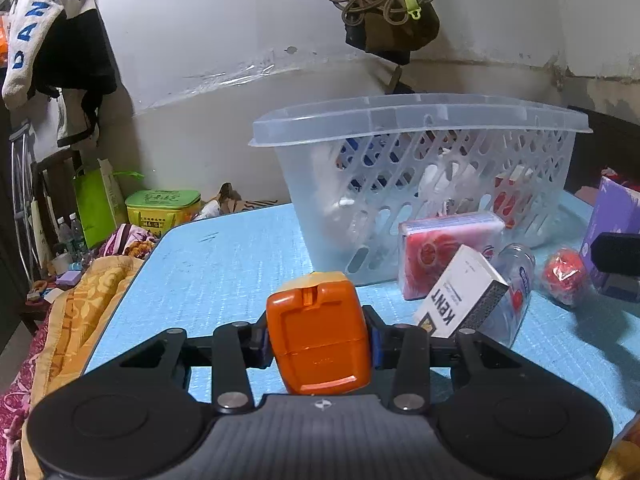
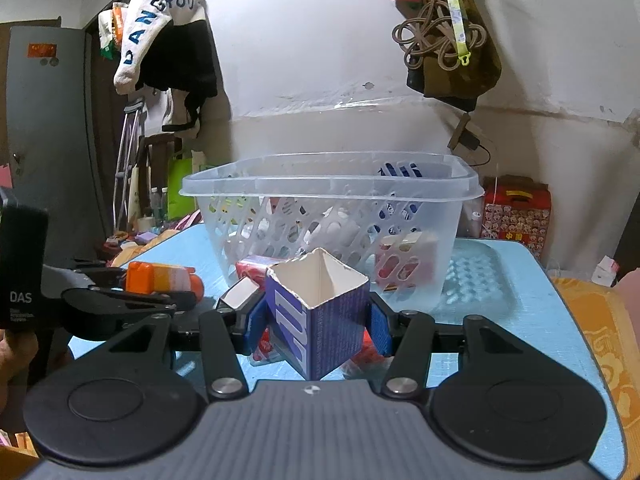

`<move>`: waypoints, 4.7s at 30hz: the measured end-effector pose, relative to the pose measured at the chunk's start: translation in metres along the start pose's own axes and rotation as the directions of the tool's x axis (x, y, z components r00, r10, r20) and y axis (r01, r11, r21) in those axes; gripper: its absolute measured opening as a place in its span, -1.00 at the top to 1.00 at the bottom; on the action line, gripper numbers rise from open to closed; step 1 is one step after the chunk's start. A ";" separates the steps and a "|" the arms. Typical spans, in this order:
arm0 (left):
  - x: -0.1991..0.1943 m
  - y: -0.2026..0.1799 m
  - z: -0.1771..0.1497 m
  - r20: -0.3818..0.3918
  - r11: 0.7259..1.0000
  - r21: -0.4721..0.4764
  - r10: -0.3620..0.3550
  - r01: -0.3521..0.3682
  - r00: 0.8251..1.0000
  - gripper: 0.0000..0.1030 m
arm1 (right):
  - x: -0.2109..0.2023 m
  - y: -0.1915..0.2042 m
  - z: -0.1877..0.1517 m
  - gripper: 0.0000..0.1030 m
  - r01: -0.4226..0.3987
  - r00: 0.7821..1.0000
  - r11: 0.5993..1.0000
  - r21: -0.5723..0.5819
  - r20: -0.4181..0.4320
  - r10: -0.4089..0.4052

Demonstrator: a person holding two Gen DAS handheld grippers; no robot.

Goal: Organize objects
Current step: 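Carry the carton and pill bottle over the basket and release both, then grasp the red wrapped ball with the right tool while the left tool grasps the KENT box, then lift the ball and KENT box over the basket and release both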

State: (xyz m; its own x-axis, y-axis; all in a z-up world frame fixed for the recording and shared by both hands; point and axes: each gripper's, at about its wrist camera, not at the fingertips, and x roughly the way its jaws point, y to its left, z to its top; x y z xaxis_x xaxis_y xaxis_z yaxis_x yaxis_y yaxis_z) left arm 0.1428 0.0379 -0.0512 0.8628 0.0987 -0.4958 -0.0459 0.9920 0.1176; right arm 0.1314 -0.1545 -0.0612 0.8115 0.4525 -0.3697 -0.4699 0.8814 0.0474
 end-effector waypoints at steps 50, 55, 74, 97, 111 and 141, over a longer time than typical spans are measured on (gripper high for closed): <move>0.016 -0.003 0.153 0.206 0.938 -0.239 -0.205 0.252 0.957 0.11 | 0.087 -0.067 0.116 -0.09 0.018 0.997 0.997 0.075 0.071 -0.024; 0.048 -0.008 0.149 0.178 0.940 -0.253 -0.186 0.228 0.966 0.10 | 0.105 -0.068 0.112 -0.80 0.043 0.997 0.998 0.034 0.063 -0.045; -0.002 0.016 0.028 0.078 0.924 -0.279 -0.249 0.261 0.965 -0.71 | 0.023 -0.045 0.008 -0.83 0.112 0.990 0.990 0.086 -0.095 -0.104; 0.034 -0.001 0.007 -0.046 0.891 -0.334 -0.341 0.307 0.939 -0.69 | 0.048 -0.041 -0.014 -0.04 0.050 0.985 0.994 0.101 -0.169 -0.032; 0.020 0.012 0.005 -0.063 0.961 -0.222 -0.181 0.163 0.981 -0.48 | 0.049 -0.033 -0.017 0.05 0.063 0.983 0.998 0.023 -0.174 -0.058; -0.002 -0.014 0.002 0.041 0.996 -0.037 -0.080 0.082 0.996 -0.20 | 0.030 -0.035 -0.002 0.09 0.072 0.993 0.997 0.023 -0.099 -0.070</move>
State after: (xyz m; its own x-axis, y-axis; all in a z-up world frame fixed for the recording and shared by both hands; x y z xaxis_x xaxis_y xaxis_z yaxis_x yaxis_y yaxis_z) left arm 0.1428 0.0239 -0.0498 0.8835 0.0157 -0.4681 0.0057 0.9990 0.0445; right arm 0.1716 -0.1720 -0.0764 0.8039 0.3745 -0.4620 -0.4018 0.9147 0.0422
